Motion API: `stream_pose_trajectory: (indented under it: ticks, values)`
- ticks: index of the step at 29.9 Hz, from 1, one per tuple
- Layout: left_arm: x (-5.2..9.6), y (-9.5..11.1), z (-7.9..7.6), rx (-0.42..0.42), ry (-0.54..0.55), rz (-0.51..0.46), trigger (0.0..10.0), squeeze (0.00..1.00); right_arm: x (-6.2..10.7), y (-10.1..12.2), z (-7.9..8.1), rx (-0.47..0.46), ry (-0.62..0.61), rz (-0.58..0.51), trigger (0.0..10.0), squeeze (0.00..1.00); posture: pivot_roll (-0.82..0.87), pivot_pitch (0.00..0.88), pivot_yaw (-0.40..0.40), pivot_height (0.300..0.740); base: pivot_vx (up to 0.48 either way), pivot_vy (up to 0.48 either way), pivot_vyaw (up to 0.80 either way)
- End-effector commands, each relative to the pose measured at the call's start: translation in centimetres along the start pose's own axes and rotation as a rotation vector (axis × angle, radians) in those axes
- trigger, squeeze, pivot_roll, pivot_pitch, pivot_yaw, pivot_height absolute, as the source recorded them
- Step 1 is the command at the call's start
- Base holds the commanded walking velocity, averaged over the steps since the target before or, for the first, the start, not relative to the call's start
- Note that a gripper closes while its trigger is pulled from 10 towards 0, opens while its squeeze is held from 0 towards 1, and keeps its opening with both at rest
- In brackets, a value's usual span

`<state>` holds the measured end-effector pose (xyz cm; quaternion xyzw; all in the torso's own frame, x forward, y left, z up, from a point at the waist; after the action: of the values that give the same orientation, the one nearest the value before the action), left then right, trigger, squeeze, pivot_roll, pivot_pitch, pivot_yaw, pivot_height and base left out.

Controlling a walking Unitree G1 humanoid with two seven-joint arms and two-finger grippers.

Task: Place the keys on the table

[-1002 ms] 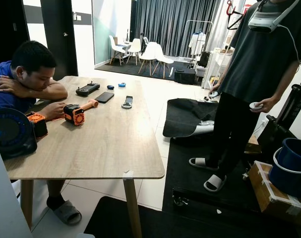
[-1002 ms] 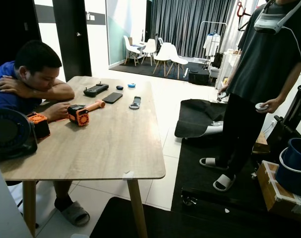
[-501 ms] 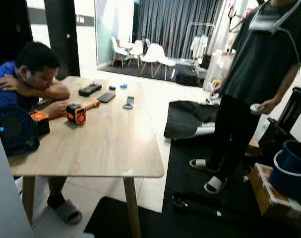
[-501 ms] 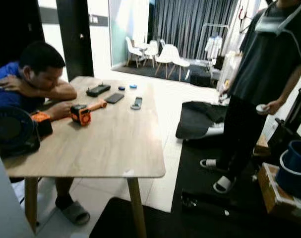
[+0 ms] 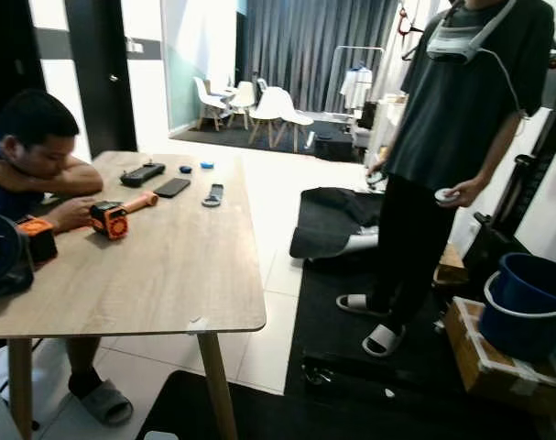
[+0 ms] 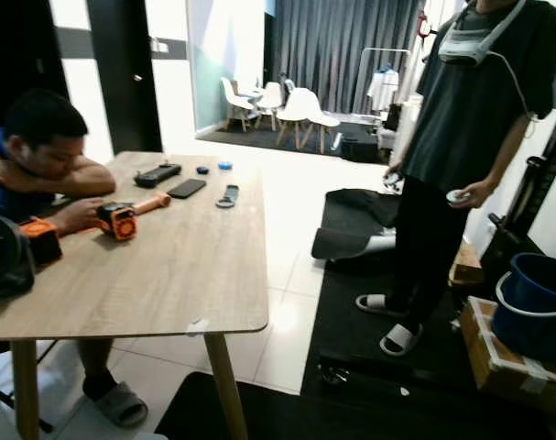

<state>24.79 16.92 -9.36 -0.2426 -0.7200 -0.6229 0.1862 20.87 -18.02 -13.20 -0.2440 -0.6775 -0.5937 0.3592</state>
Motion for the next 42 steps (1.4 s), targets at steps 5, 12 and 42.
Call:
stream_pose_trajectory:
  ticks: [5, 12, 42]
  values:
    - [-0.05, -0.07, 0.0, -0.008, -0.005, 0.009, 10.0, 0.0, -0.05, 0.23, -0.02, -0.011, -0.006, -0.008, 10.0, 0.0, 0.08, 0.01, -0.053, 0.74, 0.0, 0.0, 0.0]
    - [-0.07, -0.24, -0.04, -0.012, -0.003, 0.019, 10.0, 0.0, -0.05, 0.21, 0.11, -0.017, -0.003, -0.01, 10.0, 0.0, 0.08, 0.01, -0.052, 0.74, 0.0, 0.0, 0.0]
    - [-0.03, -0.41, -0.41, 0.01, -0.01, 0.016, 10.0, 0.0, -0.04, 0.27, 0.14, -0.004, 0.002, -0.014, 10.0, 0.0, 0.08, 0.0, -0.056, 0.74, 0.0, 0.127, 0.0]
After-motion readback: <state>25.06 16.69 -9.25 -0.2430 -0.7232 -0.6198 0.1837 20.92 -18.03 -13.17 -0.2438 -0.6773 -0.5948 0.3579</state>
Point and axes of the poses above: a point about 5 cm out from each wrist's last joint towards the gripper, its own x axis pointing back from the gripper into the wrist, its own y axis along the axis of the wrist's last joint, z = x × y, the point moved 6 cm from there along -x, pointing out of the wrist towards the gripper, and after that the axes turned 8 degrees about x, right-handed, at the moved point
